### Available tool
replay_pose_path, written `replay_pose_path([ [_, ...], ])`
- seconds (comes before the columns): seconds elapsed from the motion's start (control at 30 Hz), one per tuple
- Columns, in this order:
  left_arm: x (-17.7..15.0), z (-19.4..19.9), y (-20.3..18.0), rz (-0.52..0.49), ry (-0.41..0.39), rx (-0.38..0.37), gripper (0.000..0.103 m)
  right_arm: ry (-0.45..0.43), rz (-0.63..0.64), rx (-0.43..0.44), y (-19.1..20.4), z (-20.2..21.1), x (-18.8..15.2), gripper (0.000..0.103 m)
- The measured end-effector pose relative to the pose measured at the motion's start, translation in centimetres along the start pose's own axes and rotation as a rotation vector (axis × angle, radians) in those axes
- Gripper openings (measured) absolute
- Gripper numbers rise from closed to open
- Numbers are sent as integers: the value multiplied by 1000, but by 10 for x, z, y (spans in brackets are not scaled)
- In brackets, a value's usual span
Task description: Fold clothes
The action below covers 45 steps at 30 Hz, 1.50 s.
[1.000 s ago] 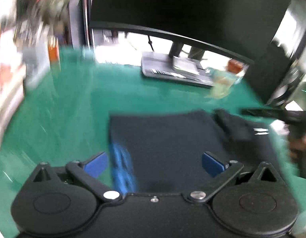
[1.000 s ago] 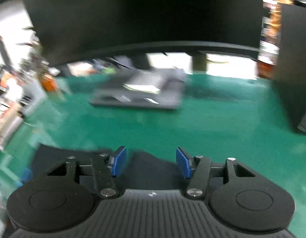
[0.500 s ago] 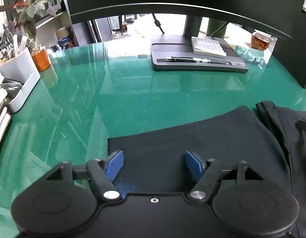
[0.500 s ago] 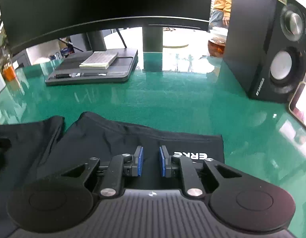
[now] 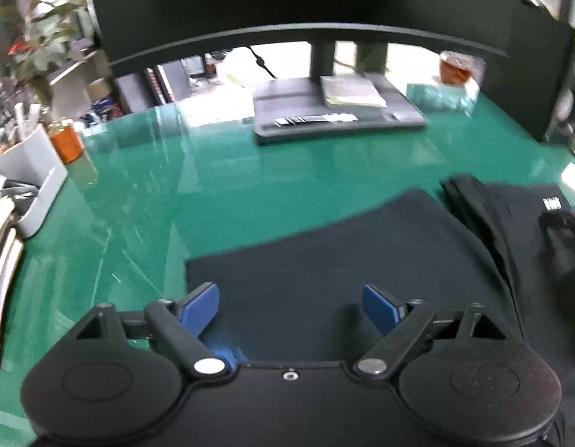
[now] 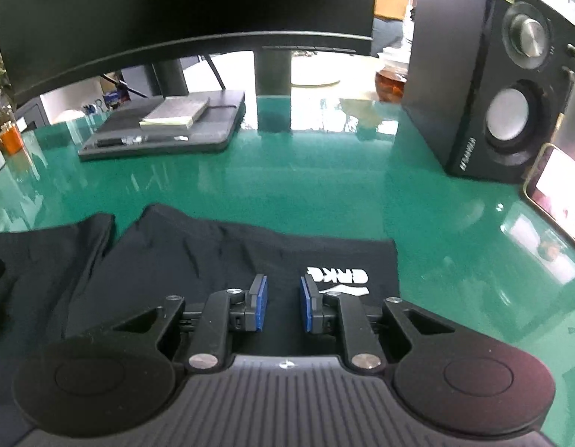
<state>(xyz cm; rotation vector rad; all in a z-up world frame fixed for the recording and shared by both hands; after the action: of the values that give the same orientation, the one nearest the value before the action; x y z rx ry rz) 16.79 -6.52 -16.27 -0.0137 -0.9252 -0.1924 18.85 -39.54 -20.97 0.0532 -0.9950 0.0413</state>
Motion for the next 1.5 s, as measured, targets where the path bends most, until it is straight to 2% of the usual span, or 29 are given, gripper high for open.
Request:
replay_pose_path([
  [0.1, -8, 0, -5, -10, 20, -2, 84, 1, 8, -10, -1, 9, -7, 20],
  [0.17, -13, 0, -6, -6, 32, -6, 88, 7, 6, -7, -1, 11, -10, 20],
  [0.3, -17, -2, 0, 46, 46, 2, 95, 1, 15, -4, -1, 13, -12, 21],
  [0.4, -16, -2, 4, 59, 55, 18, 95, 11, 10, -20, -1, 13, -11, 22],
  [0.57, -8, 14, -6, 44, 29, -15, 95, 18, 4, 39, 10, 27, -10, 23],
  [0.7, -11, 20, -16, 31, 38, -43, 95, 20, 12, 94, 24, 41, -12, 37],
  [0.83, -20, 15, -23, -10, 69, -37, 95, 44, 42, 121, 34, 43, -21, 38],
  [0.97, -26, 11, -20, 20, 91, -34, 99, 51, 48, 121, 35, 42, -27, 43],
  [1.07, -27, 9, -18, 30, 95, -33, 102, 47, 72, 119, 37, 42, -29, 56],
  [1.27, -29, 9, -18, 36, 94, -23, 103, 47, 74, 119, 38, 41, -31, 63],
  [1.5, -29, 9, -18, 39, 96, -19, 103, 54, 65, 103, 33, 39, -32, 76],
])
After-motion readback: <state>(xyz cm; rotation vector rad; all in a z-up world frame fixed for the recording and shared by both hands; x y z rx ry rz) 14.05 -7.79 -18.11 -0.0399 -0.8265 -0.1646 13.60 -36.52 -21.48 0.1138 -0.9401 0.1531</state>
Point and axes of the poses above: each gripper's, at about its wrist camera, not at the fingertips, and z roughly against the way its jaws point, y to its left, x to its top, the point moved 7 cm from there along -z, roughly the way its jaws point, and after that the axes turned 15 degrees about -y, right-handed, at the moved point
